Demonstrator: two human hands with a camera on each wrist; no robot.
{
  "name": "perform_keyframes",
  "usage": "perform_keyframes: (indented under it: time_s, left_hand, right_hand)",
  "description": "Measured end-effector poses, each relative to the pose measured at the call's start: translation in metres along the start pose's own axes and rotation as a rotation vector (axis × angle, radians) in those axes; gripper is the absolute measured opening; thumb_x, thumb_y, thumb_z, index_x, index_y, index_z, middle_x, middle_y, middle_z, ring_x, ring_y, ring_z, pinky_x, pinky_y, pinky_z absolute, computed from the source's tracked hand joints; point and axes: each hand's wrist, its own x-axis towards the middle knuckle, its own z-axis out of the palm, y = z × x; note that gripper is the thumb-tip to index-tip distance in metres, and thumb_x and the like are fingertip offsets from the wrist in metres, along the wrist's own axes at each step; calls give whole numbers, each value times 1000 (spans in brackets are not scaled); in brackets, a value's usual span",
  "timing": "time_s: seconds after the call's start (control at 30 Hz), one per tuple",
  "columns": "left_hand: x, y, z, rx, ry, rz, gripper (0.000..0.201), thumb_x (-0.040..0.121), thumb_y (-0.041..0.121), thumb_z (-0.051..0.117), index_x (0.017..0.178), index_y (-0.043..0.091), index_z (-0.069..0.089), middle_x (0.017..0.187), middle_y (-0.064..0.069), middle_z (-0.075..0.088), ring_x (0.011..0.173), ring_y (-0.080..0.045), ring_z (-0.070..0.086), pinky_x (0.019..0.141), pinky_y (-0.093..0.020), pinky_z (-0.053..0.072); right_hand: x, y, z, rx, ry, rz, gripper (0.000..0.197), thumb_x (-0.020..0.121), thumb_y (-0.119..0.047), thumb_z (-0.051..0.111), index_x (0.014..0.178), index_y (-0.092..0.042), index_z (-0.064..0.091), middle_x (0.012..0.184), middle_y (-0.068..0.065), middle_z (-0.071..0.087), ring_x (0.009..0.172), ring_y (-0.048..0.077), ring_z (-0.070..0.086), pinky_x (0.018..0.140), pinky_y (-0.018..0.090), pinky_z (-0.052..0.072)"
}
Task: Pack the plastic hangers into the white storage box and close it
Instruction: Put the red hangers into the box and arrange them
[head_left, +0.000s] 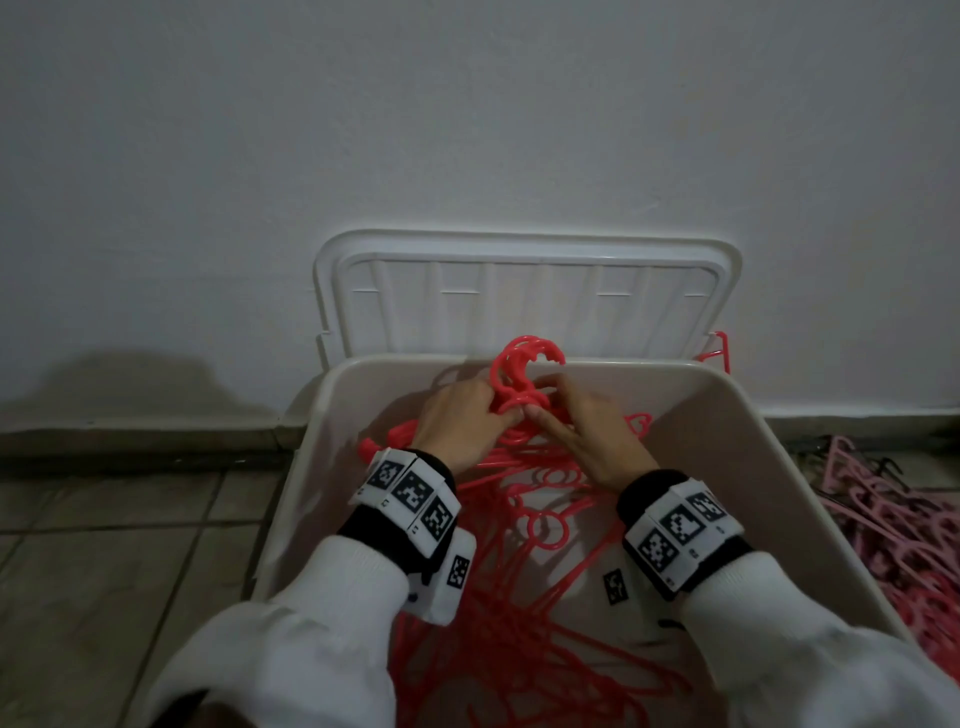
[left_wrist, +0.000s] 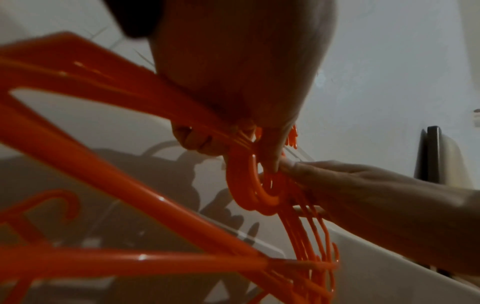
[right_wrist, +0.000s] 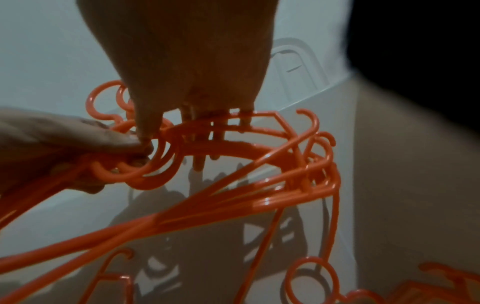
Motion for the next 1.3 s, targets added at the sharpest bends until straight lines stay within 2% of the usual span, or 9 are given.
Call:
perform_keyframes:
  time_s: [0.1,0.27,0.5,0.67,0.73,0.8,0.87,1.03,1.3]
  left_hand:
    - [-1,3,0,63,-52,-38,37,91,48,48,119,27,58,127,-2,56,129,-23,38,106,-43,27]
    - [0,2,3,-57,-83,-59,34,89,43,55,116,23,58,110,-3,66,106,-24,59,88,-34,42]
    - [1,0,2,-142,-46,-112,36,81,42,66,114,30,58,107,10,65,113,-14,53,110,-46,22]
    - [5,-6,2,-238,-36,-174,15,77,42,69,78,35,56,84,13,60,106,-19,59,108,-54,26]
    - [7,-5,-2,-238,15,-196,15,80,42,66,77,31,56,82,11,58,101,-21,59,105,-45,31]
    - [6,-4,-7,-233,53,-202,16,85,38,63,93,25,63,84,9,59,93,-16,58,85,-25,33]
    - [4,-1,-10,-233,61,-198,23,87,37,61,102,20,64,87,8,60,87,-11,54,73,-22,27]
    - [3,1,-10,-76,32,-194,32,86,49,56,110,28,59,109,8,64,112,-16,53,110,-47,22]
    - [2,1,-15,-40,70,-249,23,87,46,55,103,30,60,102,9,63,117,-19,51,111,-54,13]
  right_hand:
    - [-1,1,0,-102,-75,-8,39,91,-53,36,108,-22,53,92,-5,64,95,23,62,93,43,41]
    - [-2,5,5,-93,-78,-74,43,90,-45,32,108,-13,54,95,0,60,95,24,59,79,30,36]
    - [-3,6,9,-123,-5,-115,64,84,-57,15,113,-14,54,107,3,59,104,21,52,87,35,33]
    - [-5,18,4,27,104,-112,47,90,-53,27,115,-26,56,111,-3,61,106,16,55,95,40,41]
    - [-6,31,-3,106,254,-40,32,93,-48,30,105,-33,56,104,-4,63,101,18,58,92,41,44]
    - [-7,46,-9,21,363,42,24,92,-39,38,99,-27,58,100,0,66,95,22,60,90,45,45]
    - [-6,59,-11,-179,341,111,19,89,-22,50,105,-21,60,104,2,66,98,25,60,94,45,42]
    - [-8,62,-3,-436,143,215,32,86,-21,56,118,-24,54,118,2,58,113,24,52,96,39,27]
    - [-11,57,-8,-736,32,227,35,86,-24,55,121,-19,52,122,2,55,117,22,46,97,44,25]
